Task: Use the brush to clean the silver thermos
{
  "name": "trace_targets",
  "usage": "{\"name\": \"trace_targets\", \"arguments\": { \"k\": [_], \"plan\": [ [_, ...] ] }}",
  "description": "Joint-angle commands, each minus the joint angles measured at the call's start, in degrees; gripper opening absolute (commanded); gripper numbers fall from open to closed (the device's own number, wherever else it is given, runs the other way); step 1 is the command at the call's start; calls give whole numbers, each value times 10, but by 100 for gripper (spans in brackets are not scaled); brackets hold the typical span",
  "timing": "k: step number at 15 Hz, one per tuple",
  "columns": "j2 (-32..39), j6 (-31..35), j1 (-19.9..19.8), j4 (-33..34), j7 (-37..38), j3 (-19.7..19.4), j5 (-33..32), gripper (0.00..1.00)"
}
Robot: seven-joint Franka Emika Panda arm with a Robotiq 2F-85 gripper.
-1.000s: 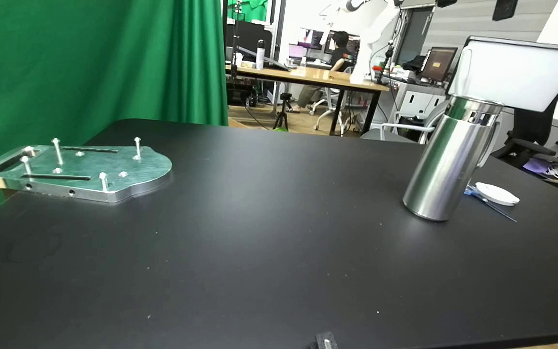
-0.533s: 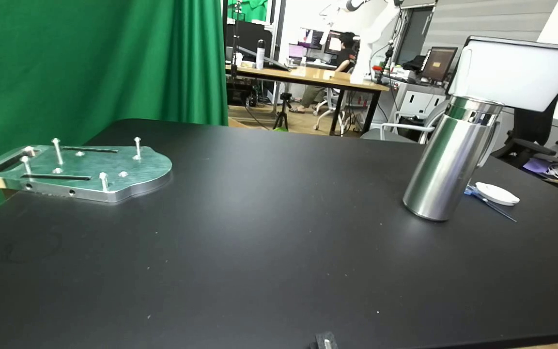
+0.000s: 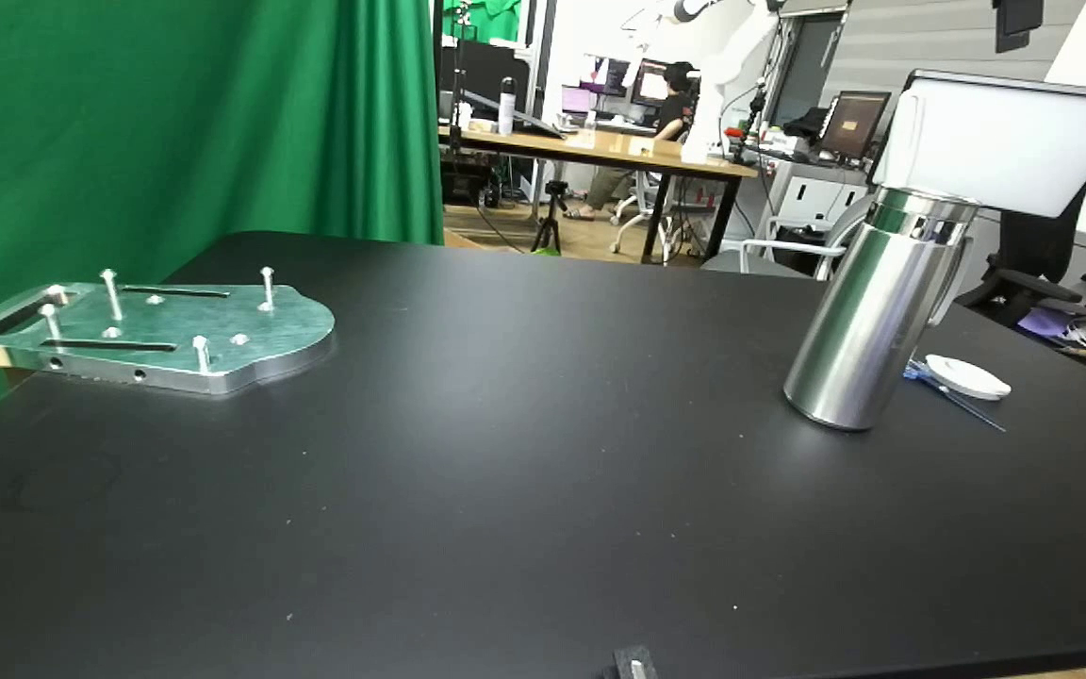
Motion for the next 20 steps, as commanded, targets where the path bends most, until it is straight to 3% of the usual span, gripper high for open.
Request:
{"name": "trace_targets", "arguments": {
  "k": [1, 11, 20],
  "plan": [
    [-13, -4, 4, -20, -3, 15, 1, 100],
    [-4, 85, 2, -87, 13, 23, 32, 100],
    [3, 108, -2, -92, 3, 21, 47, 100]
  ]
}}
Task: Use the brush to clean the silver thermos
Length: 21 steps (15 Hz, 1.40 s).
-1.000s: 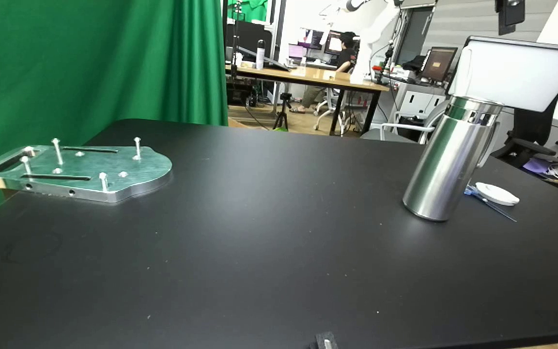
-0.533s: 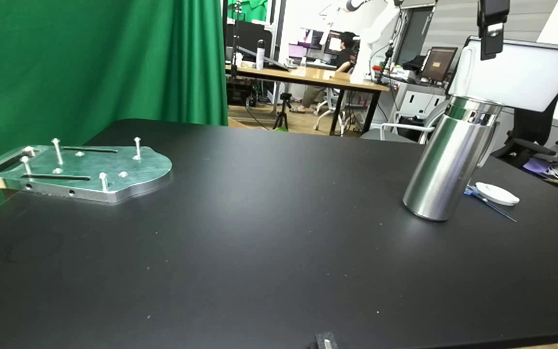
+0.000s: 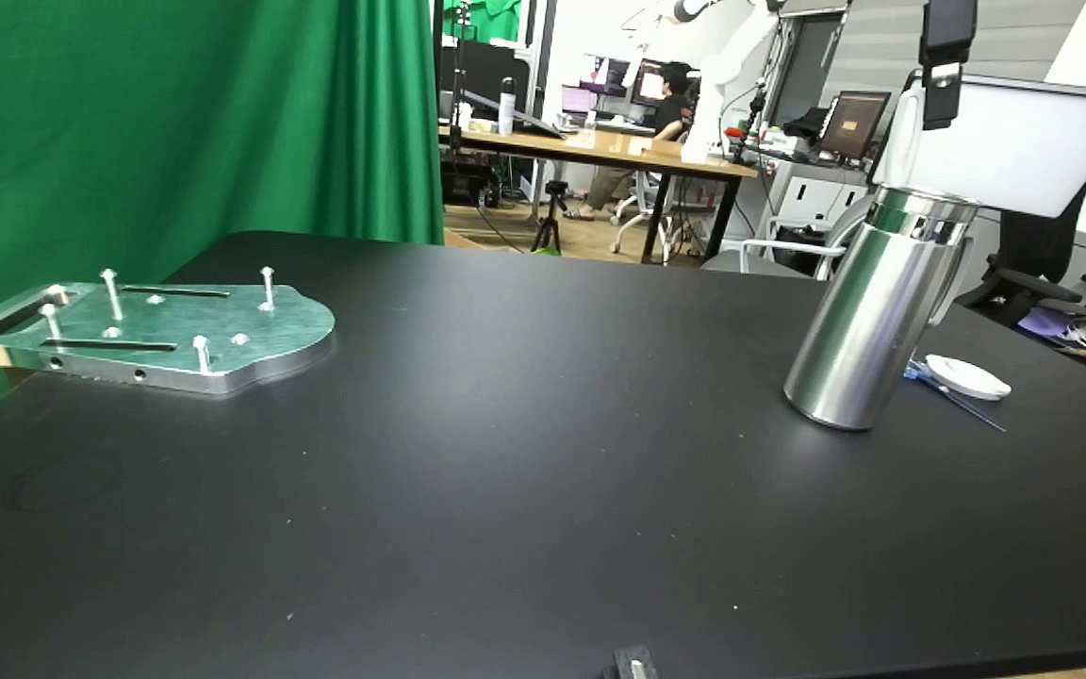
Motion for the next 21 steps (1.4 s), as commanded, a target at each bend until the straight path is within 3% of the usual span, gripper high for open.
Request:
{"name": "trace_targets", "arguments": {
  "k": [1, 17, 21],
  "plan": [
    [0, 0, -1, 0, 0, 0, 0, 100],
    [-6, 20, 0, -10, 7, 1, -26, 100],
    [-8, 50, 1, -22, 13, 3, -38, 100]
  ]
}}
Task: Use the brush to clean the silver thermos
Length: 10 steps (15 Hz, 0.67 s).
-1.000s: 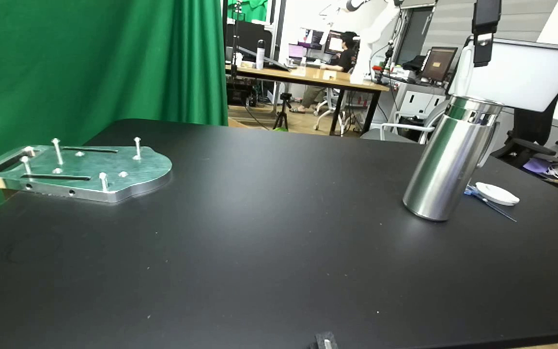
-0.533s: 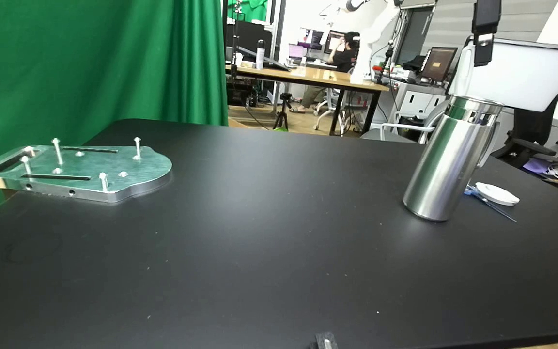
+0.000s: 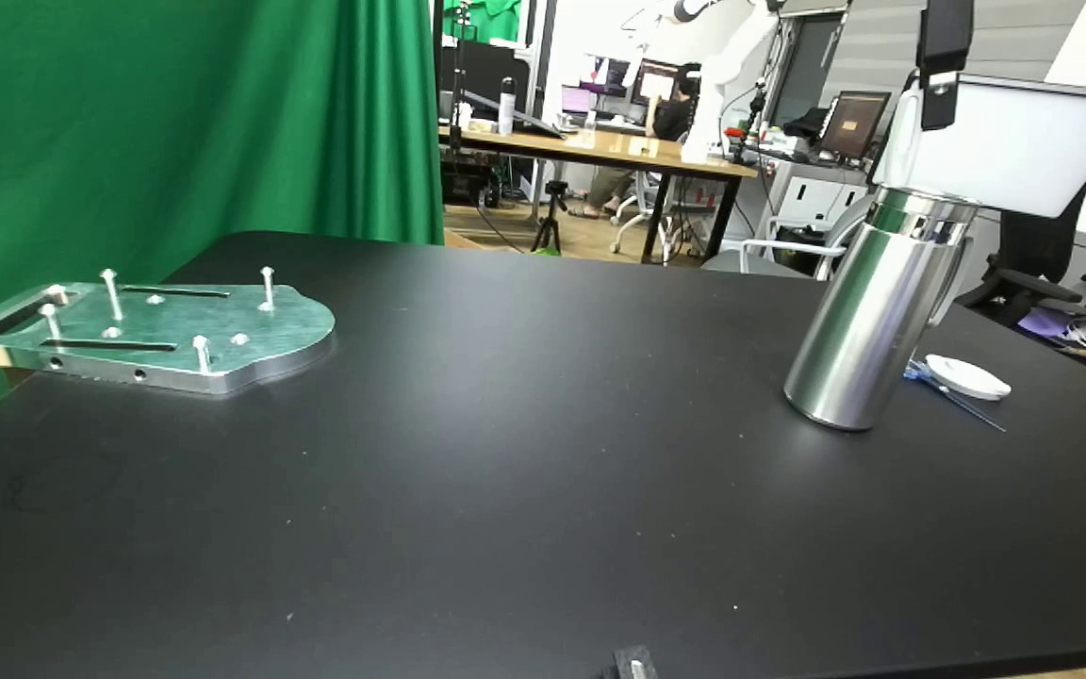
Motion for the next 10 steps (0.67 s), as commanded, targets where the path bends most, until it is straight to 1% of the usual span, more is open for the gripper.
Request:
{"name": "trace_targets", "arguments": {
  "k": [1, 3, 4, 5, 7, 8, 10],
  "plan": [
    [-7, 39, 1, -19, 14, 2, -27, 100],
    [-6, 51, 1, -23, 12, 3, -31, 100],
    [-6, 54, 1, -24, 13, 3, -33, 75],
    [-7, 59, 1, -27, 15, 3, -37, 73],
    [-6, 55, 1, -28, 13, 4, -35, 60],
    [-5, 53, 1, -27, 13, 4, -33, 51],
    [-2, 42, 1, -23, 13, 4, -28, 39]
  ]
}}
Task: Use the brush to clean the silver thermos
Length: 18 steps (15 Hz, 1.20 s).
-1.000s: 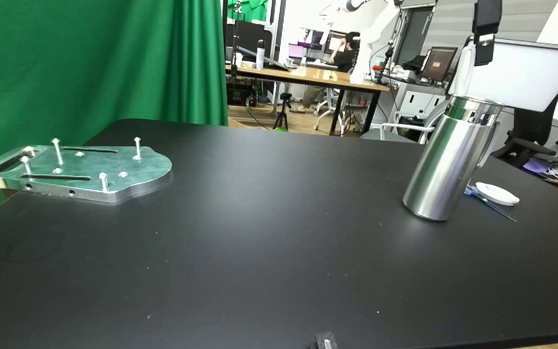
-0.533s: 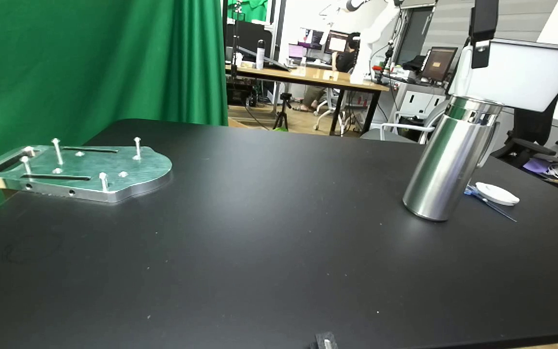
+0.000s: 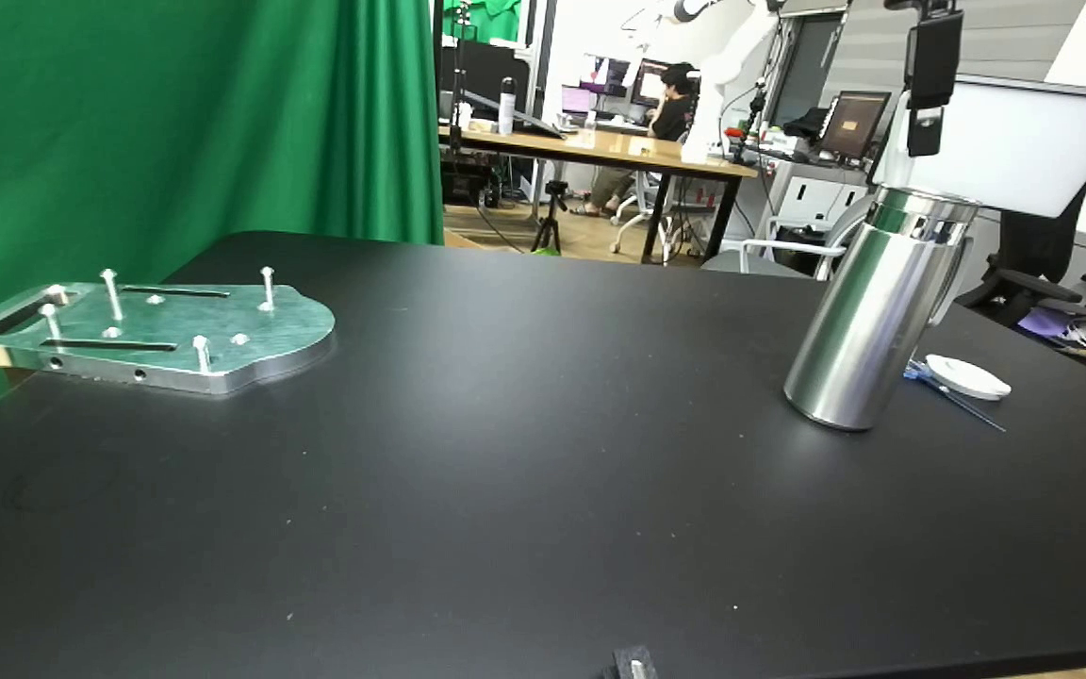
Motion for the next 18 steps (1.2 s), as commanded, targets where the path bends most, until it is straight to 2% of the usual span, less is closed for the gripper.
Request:
{"name": "trace_targets", "arguments": {
  "k": [1, 5, 6, 11, 18],
  "plan": [
    [-1, -13, 1, 2, 14, 1, -1, 31],
    [-2, -20, 2, 1, 12, 3, 4, 5],
    [-3, -19, 2, 0, 10, 3, 5, 1],
    [-14, -18, 6, -6, 5, 8, 14, 4],
    [-87, -20, 8, -27, -48, 2, 57, 4]
  ]
}}
